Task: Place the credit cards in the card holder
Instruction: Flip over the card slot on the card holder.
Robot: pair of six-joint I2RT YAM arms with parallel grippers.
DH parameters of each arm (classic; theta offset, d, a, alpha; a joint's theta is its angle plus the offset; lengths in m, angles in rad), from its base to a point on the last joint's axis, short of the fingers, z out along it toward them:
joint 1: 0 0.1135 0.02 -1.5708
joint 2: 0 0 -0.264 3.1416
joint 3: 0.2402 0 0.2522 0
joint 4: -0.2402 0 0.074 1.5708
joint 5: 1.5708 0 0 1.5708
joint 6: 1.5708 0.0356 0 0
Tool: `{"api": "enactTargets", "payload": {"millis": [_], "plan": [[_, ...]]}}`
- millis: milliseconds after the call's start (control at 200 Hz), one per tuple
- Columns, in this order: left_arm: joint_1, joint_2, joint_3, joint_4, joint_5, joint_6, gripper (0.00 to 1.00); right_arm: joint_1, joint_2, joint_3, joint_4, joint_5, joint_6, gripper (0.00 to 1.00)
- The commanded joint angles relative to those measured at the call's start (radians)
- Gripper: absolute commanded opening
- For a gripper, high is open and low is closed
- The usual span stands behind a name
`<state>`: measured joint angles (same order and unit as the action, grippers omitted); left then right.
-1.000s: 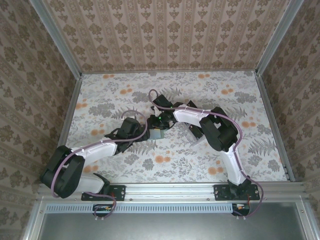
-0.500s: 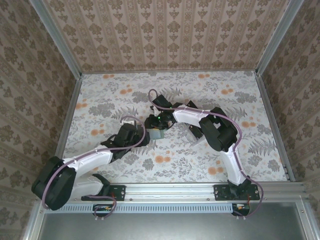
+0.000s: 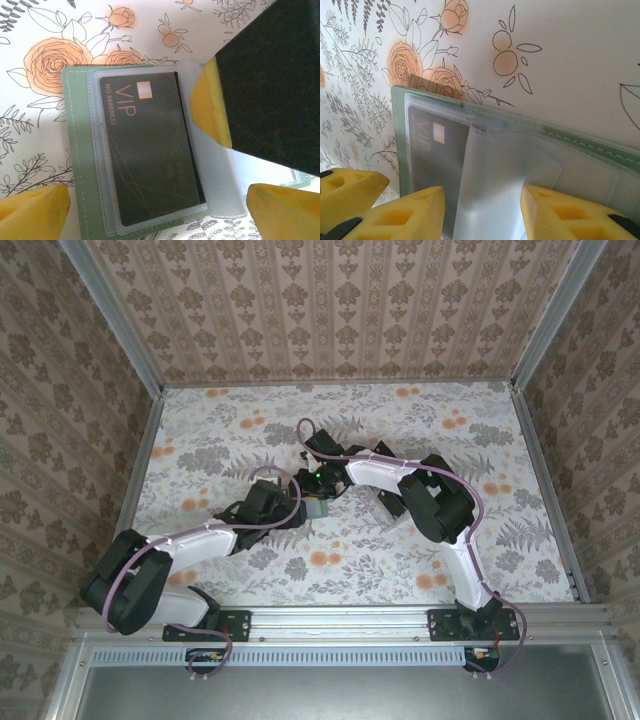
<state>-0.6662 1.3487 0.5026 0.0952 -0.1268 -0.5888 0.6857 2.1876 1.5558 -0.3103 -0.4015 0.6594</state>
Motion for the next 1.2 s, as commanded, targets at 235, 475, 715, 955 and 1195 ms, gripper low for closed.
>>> {"api": "enactTargets", "payload": {"millis": [235, 475, 715, 955, 1195], "plan": [[0.004, 0.044, -0.012, -0.013, -0.052, -0.004, 1.00, 0.006, 0.025, -0.019, 0.002, -0.020, 0.014, 0.48], [0.007, 0.062, -0.042, -0.013, -0.077, -0.028, 1.00, 0.000, -0.004, -0.001, 0.000, -0.027, 0.019, 0.51], [0.008, 0.085, -0.064, 0.006, -0.076, -0.054, 1.00, -0.010, -0.081, -0.021, 0.026, -0.022, 0.033, 0.52], [0.008, 0.097, -0.079, 0.020, -0.076, -0.065, 1.00, -0.012, -0.155, -0.098, 0.061, 0.017, 0.057, 0.52], [0.010, 0.099, -0.082, 0.023, -0.077, -0.064, 1.00, -0.012, -0.169, -0.163, 0.082, 0.035, 0.072, 0.52]]}}
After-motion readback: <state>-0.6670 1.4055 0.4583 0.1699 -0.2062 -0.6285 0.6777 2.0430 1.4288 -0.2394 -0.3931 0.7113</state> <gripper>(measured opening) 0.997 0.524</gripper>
